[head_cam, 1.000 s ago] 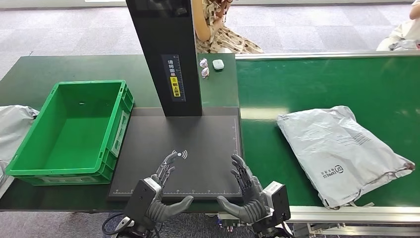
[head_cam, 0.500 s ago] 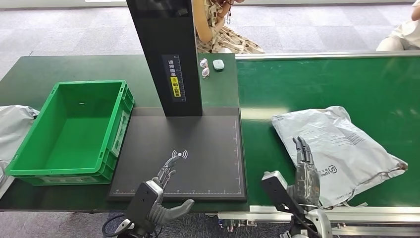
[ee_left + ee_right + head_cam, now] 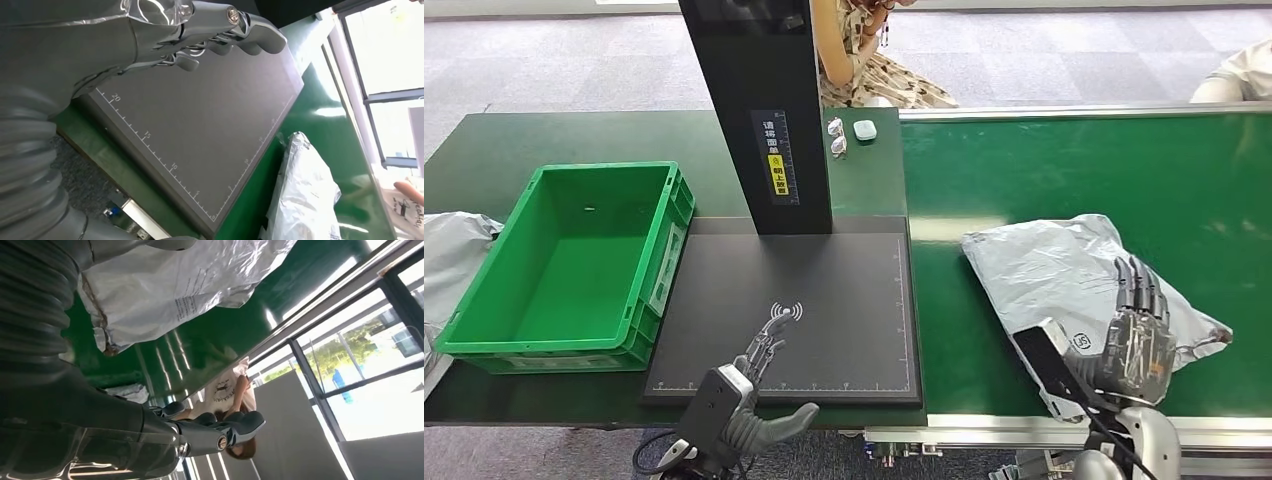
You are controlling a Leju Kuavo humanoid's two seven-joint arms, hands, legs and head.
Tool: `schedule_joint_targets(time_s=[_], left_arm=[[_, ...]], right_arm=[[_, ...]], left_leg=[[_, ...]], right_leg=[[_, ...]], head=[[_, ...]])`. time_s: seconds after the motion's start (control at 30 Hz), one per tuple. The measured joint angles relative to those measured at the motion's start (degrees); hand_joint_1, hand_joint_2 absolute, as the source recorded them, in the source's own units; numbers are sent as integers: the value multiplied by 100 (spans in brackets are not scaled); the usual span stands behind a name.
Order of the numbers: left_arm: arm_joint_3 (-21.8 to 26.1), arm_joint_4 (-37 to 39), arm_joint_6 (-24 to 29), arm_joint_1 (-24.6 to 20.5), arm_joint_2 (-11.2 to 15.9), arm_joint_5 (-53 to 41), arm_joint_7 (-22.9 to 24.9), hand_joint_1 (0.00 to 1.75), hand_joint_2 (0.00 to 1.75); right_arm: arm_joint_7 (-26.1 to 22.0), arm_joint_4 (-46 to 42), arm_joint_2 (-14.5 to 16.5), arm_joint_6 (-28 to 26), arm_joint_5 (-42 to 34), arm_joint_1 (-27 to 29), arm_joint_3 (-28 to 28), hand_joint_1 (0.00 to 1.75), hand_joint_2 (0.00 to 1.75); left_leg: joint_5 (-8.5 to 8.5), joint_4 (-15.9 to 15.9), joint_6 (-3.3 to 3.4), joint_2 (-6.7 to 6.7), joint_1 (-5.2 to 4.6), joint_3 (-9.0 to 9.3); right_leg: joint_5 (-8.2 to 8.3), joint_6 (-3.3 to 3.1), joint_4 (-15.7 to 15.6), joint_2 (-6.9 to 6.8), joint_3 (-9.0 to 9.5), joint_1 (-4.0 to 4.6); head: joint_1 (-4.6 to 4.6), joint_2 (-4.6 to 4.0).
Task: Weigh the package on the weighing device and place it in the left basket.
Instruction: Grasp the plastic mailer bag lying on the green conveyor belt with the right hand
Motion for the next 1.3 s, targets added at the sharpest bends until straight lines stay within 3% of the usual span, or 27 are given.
schedule_joint_targets(time_s=[0.17,0.27,0.4,0.63,0.87,1.03,1.3], left_arm=[[-5,71,-53,-56,1,53,-8,0,175],[-6,104,-89,-93,4,89,-12,0,175],[-5,110,-120,-98,20,127,-14,0,175],[-4,110,-183,-98,23,148,-14,0,175],[-4,113,-197,-99,23,150,-14,0,175],[1,133,-195,-101,23,160,-14,0,175],[22,216,-196,-138,39,240,-18,0,175]], right_arm=[[192,492,-445,334,50,-301,-374,0,175],[67,836,-657,1094,-518,-503,-489,0,175],[-453,1298,-1039,2171,-1638,-809,-527,0,175],[-719,1862,-1584,2616,-2027,-1418,-315,0,175],[-724,2241,-1765,2226,-1734,-1961,145,0,175],[-721,2523,-1796,2281,-1713,-2182,362,0,175],[-753,3015,-1799,3830,-2412,-2337,790,0,175]], left_leg=[[0,2,0,0,-1,0],[0,2,0,1,-1,0],[2,2,2,-2,-1,-1],[3,2,4,-2,-1,-2],[5,2,6,-3,-1,-1],[5,2,6,-4,-1,-2],[5,2,6,-9,-1,-3]], right_leg=[[3,4,0,1,1,-3],[3,3,0,1,0,-4],[4,2,0,-3,0,-4],[4,2,1,-3,1,-4],[4,2,2,-4,1,-4],[4,2,2,-5,1,-3],[4,2,2,-8,1,-3]], head=[[0,0],[0,0],[-1,0],[-2,0],[-2,0],[-2,0],[-2,0]])
